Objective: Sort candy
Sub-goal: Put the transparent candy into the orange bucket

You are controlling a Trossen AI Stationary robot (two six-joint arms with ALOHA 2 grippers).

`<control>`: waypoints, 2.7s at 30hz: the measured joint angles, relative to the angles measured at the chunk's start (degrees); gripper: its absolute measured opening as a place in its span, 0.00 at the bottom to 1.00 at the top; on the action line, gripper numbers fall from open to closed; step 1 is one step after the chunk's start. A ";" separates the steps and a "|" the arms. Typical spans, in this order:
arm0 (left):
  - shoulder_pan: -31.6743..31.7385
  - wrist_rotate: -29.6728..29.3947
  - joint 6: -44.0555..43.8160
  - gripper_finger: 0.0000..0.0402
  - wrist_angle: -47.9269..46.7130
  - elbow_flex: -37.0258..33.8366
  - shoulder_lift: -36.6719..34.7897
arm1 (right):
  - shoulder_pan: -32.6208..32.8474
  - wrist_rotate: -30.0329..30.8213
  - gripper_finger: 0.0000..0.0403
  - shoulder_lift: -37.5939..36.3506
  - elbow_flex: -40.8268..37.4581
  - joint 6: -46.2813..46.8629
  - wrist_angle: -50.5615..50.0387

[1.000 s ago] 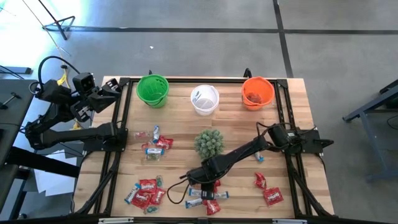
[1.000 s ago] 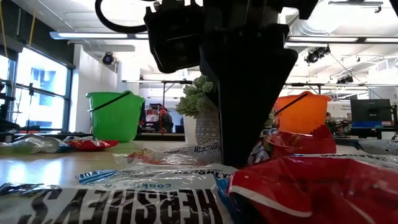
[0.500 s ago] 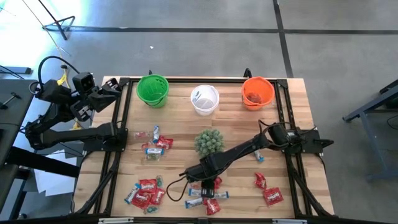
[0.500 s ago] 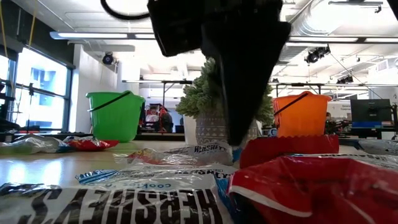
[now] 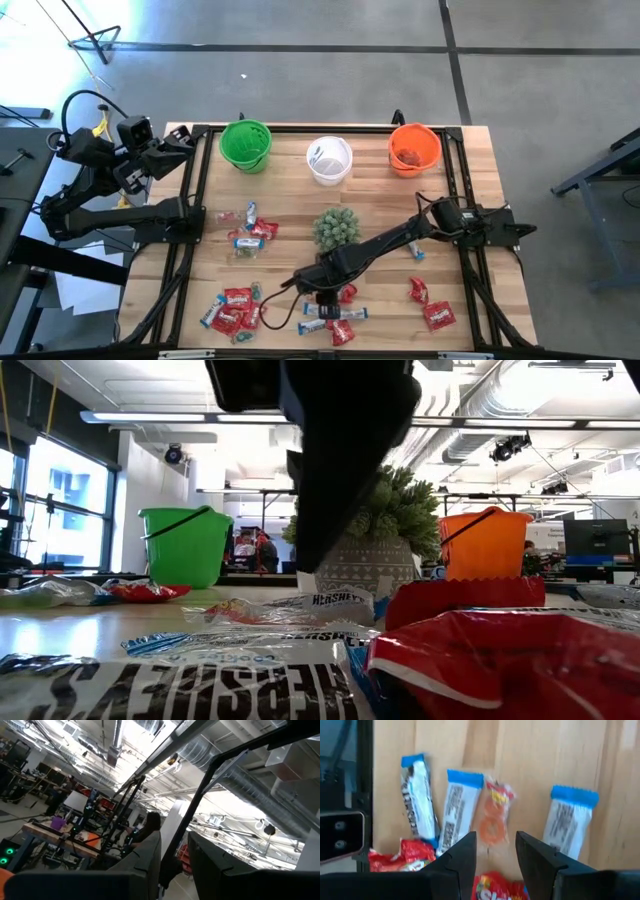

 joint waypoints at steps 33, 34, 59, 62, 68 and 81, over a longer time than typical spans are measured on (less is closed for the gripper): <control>0.00 0.25 0.64 0.20 -1.05 0.00 -0.02 | 0.63 -6.33 0.24 5.48 -0.11 4.23 6.80; -0.02 0.26 0.78 0.20 -1.05 0.00 -0.02 | 0.63 -6.60 0.20 5.49 -0.11 4.63 6.37; -0.02 0.25 -0.40 0.20 -0.84 0.00 -0.02 | -2.16 8.08 0.00 4.23 22.15 -0.62 -40.72; -0.01 0.26 -0.35 0.20 -0.68 0.00 -0.02 | -3.08 11.88 0.01 3.48 27.39 -0.24 -43.46; -0.02 0.24 1.92 0.20 -0.59 0.00 -0.02 | -5.74 15.53 0.01 -3.18 25.76 2.17 -44.10; 0.00 -0.02 8.64 0.20 -0.28 0.00 -0.07 | -13.94 19.02 0.01 -11.44 27.12 -2.47 -43.48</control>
